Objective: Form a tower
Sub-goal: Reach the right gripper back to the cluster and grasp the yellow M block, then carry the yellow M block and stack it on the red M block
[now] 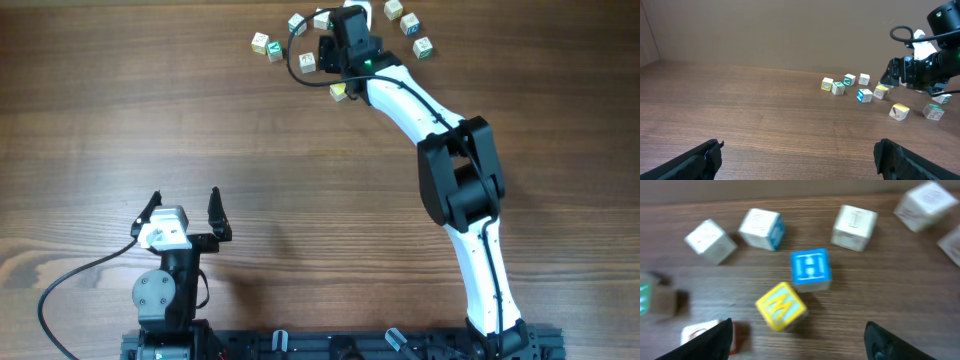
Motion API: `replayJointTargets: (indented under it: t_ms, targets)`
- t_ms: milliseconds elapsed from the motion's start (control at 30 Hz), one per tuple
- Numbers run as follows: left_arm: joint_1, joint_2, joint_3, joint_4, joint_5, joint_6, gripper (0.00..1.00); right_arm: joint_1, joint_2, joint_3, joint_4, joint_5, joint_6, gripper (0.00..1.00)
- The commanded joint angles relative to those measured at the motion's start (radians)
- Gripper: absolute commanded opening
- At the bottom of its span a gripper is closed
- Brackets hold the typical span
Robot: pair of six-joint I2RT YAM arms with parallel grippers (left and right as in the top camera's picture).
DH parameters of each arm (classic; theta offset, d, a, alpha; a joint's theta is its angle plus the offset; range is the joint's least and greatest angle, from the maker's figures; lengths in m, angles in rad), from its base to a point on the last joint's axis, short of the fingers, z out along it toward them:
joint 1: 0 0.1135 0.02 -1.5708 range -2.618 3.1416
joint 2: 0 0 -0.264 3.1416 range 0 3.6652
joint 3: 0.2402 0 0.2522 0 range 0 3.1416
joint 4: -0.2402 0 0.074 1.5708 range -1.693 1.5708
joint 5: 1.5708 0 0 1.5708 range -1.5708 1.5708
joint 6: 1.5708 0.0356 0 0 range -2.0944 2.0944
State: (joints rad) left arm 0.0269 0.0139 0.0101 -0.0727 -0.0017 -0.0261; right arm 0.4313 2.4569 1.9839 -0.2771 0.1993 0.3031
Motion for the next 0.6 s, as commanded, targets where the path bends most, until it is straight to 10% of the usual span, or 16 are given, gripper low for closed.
replayJointTargets:
  t_ms: [0, 300, 567]
  targets:
    - [-0.003, -0.007, -0.005, -0.003, 0.009, 0.019, 1.00, -0.002, -0.021, -0.013, 0.024, -0.074, -0.028, 0.84]
    - [-0.003, -0.007, -0.004, -0.003, 0.009, 0.019, 1.00, -0.038, 0.142, -0.014, 0.195, -0.150, -0.067, 0.82]
    - [-0.003, -0.007, -0.004, -0.003, 0.009, 0.019, 1.00, -0.051, 0.148, -0.013, 0.237, -0.207, -0.098, 0.38]
